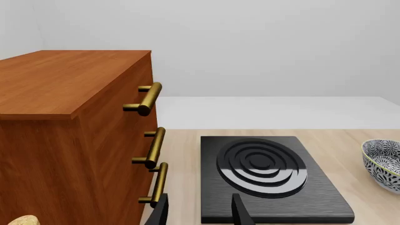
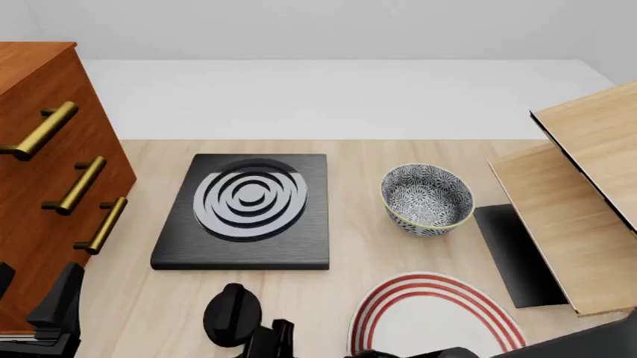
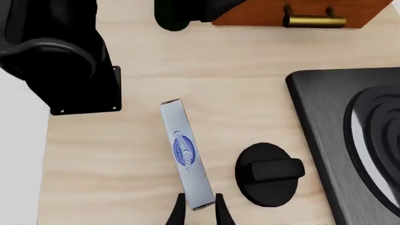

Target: Pick up the cream cheese and put it in the bowl.

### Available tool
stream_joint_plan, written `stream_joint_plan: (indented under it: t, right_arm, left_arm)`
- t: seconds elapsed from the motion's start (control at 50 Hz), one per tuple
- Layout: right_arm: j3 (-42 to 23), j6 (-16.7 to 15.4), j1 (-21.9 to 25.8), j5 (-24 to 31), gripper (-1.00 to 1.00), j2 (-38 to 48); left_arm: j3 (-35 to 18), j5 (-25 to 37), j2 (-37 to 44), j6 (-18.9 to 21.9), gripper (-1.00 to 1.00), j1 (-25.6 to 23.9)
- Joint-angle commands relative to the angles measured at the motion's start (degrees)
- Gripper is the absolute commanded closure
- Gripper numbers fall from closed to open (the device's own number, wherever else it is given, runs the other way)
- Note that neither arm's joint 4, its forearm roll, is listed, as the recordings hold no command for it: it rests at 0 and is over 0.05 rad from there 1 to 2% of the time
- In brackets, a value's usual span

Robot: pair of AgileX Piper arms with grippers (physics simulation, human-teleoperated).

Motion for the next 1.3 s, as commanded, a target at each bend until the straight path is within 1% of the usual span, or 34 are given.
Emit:
stream_joint_plan:
  t: [0.02, 0.18, 0.56, 0.62, 0.72, 0.74, 0.78, 0.84, 0.9, 0.96, 0.98, 1.02, 1.06, 1.08, 1.16, 1.3]
  right_arm:
    - [0.93, -0.40, 0.44, 1.70, 1.00, -4.40]
    - [1.98, -0.72, -0.15, 3.08, 1.00, -7.35]
    - [6.61, 0.59, -2.07, 5.90, 1.00, -14.45]
    - [7.39, 0.69, -2.70, 7.18, 1.00, -16.57]
    - [8.42, 0.30, -4.87, 9.79, 1.00, -20.40]
    - [8.59, 0.54, -5.54, 10.78, 1.00, -21.58]
    - [9.02, -0.20, -7.51, 12.11, 1.00, -23.22]
    - [9.11, 0.13, -8.18, 13.74, 1.00, -25.26]
    - [9.33, -0.56, -9.53, 15.71, 1.00, -27.27]
    - [9.36, -0.61, -11.01, 18.06, 1.00, -29.45]
    - [9.43, -1.15, -11.58, 18.75, 1.00, -30.07]
    - [9.27, -1.11, -12.55, 20.43, 1.00, -31.71]
    - [9.17, -1.74, -13.90, 22.24, 1.00, -33.27]
    - [9.17, -1.74, -13.90, 22.25, 1.00, -33.28]
    - [8.64, -1.83, -15.72, 25.10, 1.00, -35.92]
    - [6.68, -3.40, -21.19, 31.19, 1.00, -41.04]
  left_arm:
    - [0.00, 0.00, 0.00, 0.00, -1.00, 0.00]
    - [0.00, 0.00, 0.00, 0.00, -1.00, 0.00]
    - [0.00, 0.00, 0.00, 0.00, -1.00, 0.00]
    - [0.00, 0.00, 0.00, 0.00, -1.00, 0.00]
    - [0.00, 0.00, 0.00, 0.00, -1.00, 0.00]
    - [0.00, 0.00, 0.00, 0.00, -1.00, 0.00]
    - [0.00, 0.00, 0.00, 0.00, -1.00, 0.00]
    - [0.00, 0.00, 0.00, 0.00, -1.00, 0.00]
    - [0.00, 0.00, 0.00, 0.00, -1.00, 0.00]
    - [0.00, 0.00, 0.00, 0.00, -1.00, 0.00]
    - [0.00, 0.00, 0.00, 0.00, -1.00, 0.00]
    - [0.00, 0.00, 0.00, 0.00, -1.00, 0.00]
    - [0.00, 0.00, 0.00, 0.00, -1.00, 0.00]
    - [0.00, 0.00, 0.00, 0.00, -1.00, 0.00]
    - [0.00, 0.00, 0.00, 0.00, -1.00, 0.00]
    - [0.00, 0.00, 0.00, 0.00, -1.00, 0.00]
